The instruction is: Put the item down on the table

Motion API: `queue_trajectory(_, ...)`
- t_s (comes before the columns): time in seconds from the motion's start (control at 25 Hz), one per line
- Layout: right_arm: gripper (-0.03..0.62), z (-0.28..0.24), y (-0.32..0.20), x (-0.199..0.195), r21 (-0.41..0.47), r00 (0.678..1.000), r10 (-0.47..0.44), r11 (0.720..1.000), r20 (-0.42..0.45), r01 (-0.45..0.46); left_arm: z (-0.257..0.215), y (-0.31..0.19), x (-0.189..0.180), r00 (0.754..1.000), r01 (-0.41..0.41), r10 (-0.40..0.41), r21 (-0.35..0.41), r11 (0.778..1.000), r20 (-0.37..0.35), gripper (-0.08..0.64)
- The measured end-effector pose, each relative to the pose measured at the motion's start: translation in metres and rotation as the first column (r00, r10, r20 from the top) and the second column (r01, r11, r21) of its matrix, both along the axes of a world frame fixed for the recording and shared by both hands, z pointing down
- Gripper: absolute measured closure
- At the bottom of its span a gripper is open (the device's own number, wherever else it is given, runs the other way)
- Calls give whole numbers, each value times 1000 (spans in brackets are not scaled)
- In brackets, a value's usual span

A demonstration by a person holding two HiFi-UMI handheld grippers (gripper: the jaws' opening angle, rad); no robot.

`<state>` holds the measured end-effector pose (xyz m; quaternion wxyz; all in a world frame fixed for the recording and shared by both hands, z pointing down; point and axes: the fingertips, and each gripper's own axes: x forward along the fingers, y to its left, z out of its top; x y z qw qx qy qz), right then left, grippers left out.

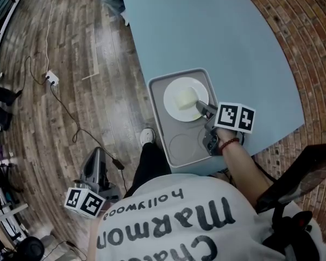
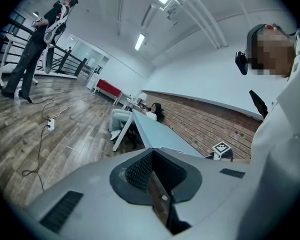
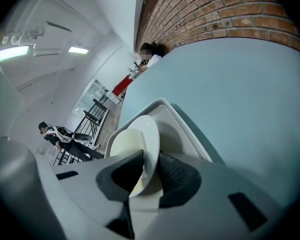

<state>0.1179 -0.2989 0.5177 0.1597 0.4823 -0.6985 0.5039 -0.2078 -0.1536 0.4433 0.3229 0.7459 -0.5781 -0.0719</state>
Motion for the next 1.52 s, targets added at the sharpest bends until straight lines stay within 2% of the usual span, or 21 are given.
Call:
queue_trajectory(0.4, 511, -3, -8, -8, 66, 994, -32, 997, -104, 39, 2, 3, -7, 1000, 12, -12, 0, 1000, -5, 555)
queue_trajectory(0.72, 494, -6, -11, -6, 125, 978, -44, 990, -206, 71, 3, 9, -12, 1000, 27, -27, -3, 1000, -10, 555)
queue_trajectory(0.88, 480, -7, -14, -5, 156, 959, -60, 982, -277, 107, 3, 10, -15, 999, 39, -39, 1, 999, -7, 555)
queue_trajectory(1.04, 469, 0, -16, -4, 167, 927, -95, 972, -364, 165, 2, 9, -16, 999, 45, -45, 4, 999, -6, 555)
queue_trajectory(1.4, 466, 7, -19, -12, 166, 905, -119, 965, -408, 201, 3, 10, -30, 996, 84, -84, 15, 996, 4, 555)
queue_trajectory(1.52, 462, 7, -20, -12, 170, 878, -136, 956, -458, 237, 1, 11, -33, 995, 98, -99, 18, 995, 8, 555)
